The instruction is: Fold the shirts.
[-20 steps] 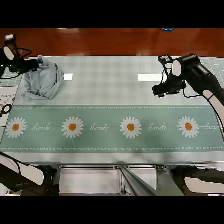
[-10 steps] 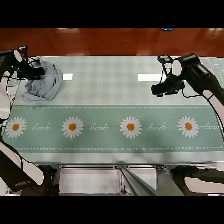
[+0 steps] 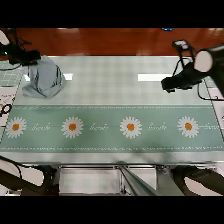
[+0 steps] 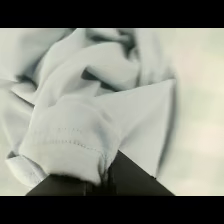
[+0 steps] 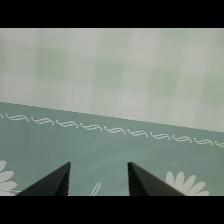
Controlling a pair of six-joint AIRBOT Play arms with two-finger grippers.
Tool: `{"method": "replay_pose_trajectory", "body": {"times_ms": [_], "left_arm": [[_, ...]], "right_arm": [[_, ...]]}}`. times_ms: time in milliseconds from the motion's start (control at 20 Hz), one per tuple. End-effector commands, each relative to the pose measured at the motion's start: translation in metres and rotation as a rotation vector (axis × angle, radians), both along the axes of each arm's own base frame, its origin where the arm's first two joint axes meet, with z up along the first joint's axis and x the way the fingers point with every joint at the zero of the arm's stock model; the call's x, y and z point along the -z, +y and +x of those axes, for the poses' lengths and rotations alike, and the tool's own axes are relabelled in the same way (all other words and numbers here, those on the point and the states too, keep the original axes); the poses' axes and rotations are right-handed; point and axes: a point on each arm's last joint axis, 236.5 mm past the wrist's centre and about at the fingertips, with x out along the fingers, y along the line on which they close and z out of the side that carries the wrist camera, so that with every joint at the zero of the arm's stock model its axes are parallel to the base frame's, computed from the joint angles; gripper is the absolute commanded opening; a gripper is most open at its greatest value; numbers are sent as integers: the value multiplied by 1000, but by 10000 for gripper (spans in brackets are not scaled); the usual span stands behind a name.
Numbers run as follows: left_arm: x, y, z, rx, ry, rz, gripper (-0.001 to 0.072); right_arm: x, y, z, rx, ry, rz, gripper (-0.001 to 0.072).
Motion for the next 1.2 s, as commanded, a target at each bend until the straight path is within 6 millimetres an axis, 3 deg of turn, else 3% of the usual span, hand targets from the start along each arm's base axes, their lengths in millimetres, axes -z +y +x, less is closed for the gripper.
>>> {"method": "replay_pose_trajectory", "body": {"times_ms": [0,250,350,450,550,700,800,900,1050,1150], "left_arm": [[-125,-47,-9,68,-286,-18,25],[-257,-88,-77,130,-543,-32,25],[-292,-106,-109,167,-611,-47,25],[-301,-130,-141,233,-595,-71,26],[-290,-160,-169,310,-523,-100,26],[-274,-203,-193,372,-508,-192,26],[-251,-227,-207,377,-501,-278,26],[-211,-253,-227,396,-455,-353,26],[-131,-296,-265,435,-306,-446,26],[-79,-329,-292,463,-205,-499,26]], "right_arm": [[-65,2,-29,-2,-151,80,410],[-127,0,-78,-16,-305,161,410],[-141,-4,-94,-17,-342,171,410],[-151,-8,-107,-18,-371,178,410],[-158,-10,-115,-19,-395,183,410],[-157,-12,-123,-17,-382,181,410],[-154,-12,-124,-16,-368,178,410],[-153,-12,-124,-17,-369,177,410],[-154,-11,-120,-18,-383,181,410],[-144,-9,-116,-16,-371,181,410]]}}
